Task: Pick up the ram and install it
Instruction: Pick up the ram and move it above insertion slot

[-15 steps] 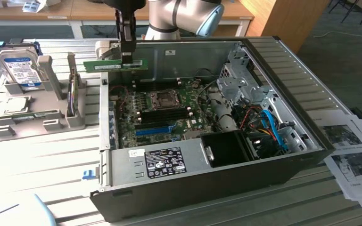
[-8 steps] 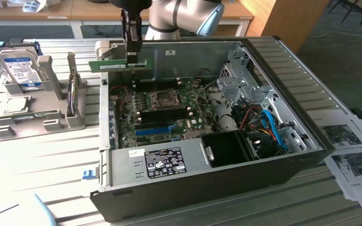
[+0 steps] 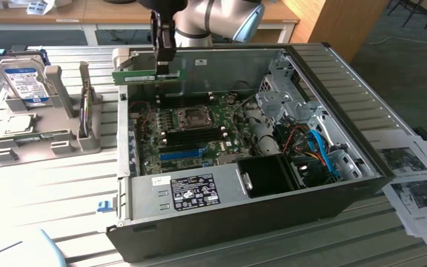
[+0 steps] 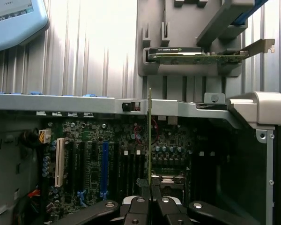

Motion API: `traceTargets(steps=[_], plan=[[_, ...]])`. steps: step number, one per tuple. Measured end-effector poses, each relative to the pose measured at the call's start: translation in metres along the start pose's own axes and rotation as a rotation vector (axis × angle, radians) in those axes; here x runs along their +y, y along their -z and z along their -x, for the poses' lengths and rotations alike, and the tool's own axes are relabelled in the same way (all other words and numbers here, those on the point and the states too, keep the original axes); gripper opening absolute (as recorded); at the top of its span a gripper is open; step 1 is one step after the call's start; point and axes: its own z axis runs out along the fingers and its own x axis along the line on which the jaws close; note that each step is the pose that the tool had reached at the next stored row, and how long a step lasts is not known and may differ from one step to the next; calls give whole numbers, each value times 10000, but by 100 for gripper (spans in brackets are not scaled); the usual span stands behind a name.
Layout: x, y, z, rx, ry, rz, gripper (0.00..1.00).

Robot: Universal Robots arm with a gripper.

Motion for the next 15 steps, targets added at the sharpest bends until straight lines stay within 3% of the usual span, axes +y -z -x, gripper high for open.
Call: traceTargets(steps=[15], plan=[[-232,10,-2,0,-1,12,11]])
